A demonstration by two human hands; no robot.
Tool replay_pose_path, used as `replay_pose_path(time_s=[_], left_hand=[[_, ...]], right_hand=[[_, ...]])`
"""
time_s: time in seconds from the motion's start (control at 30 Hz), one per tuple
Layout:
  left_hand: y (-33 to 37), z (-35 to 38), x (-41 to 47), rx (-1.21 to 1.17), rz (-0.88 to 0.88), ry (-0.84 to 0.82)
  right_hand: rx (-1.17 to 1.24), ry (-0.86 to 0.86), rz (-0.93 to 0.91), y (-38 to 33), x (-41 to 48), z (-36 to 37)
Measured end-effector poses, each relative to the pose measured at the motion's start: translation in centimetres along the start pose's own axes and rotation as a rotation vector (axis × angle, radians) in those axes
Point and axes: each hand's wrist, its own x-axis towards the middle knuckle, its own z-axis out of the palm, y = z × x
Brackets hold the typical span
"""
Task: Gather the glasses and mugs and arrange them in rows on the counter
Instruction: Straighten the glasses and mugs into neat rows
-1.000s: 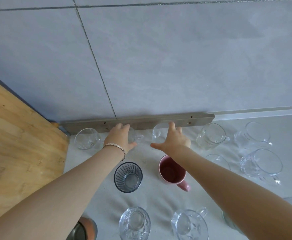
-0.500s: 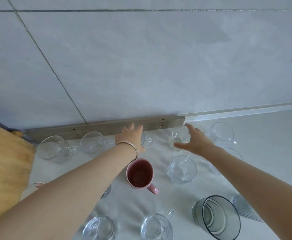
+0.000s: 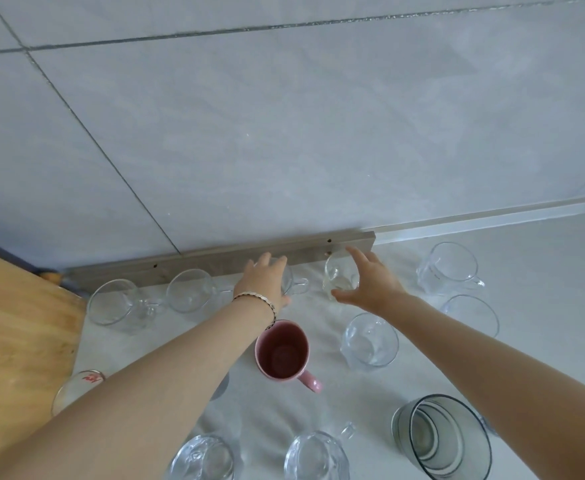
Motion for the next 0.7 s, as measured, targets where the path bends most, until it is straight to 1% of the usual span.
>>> replay_pose_path(time_s=[0.1, 0.17, 0.27, 0.33, 0.4, 0.47, 0.53, 0.6, 0.7], left_hand=[[0.3, -0.2, -0.4, 0.003, -0.039, -0.01], [1.0, -0.3, -0.9, 0.073, -0.045, 0.027], [3.5, -0.4, -1.2, 0.129, 0.062, 0.118], [5.8, -0.3, -1.1, 0.09, 0.154, 0.113], [8.2, 0.1, -0.8, 0.071, 0.212, 0.078], [10.2, 0.6, -0.4, 0.094, 0.216, 0.043], [11.3, 1.2, 0.2, 0.108, 0.165, 0.017], [11.7, 1.6, 0.5, 0.051, 0.092, 0.002], [11.6, 1.7, 0.8, -0.017, 0.059, -0.007]], right_hand=[[0.023, -0.017, -0.012, 0.2, -0.5, 0.0], [0.028, -0.004, -0.038, 0.6, -1.1, -0.8], [-0.076, 0.119, -0.075, 2.7, -1.6, -3.5], [-0.167, 0.219, -0.014, 5.0, -1.6, -5.7], [-0.188, 0.285, 0.154, 7.3, -1.4, -7.7], [-0.144, 0.243, 0.34, 9.3, -1.2, -8.9], [-0.071, 0.116, 0.427, 10.7, -0.8, -9.1], [-0.032, 0.041, 0.404, 11.5, -0.3, -8.4], [-0.056, 0.071, 0.332, 11.6, 0.1, -7.9]])
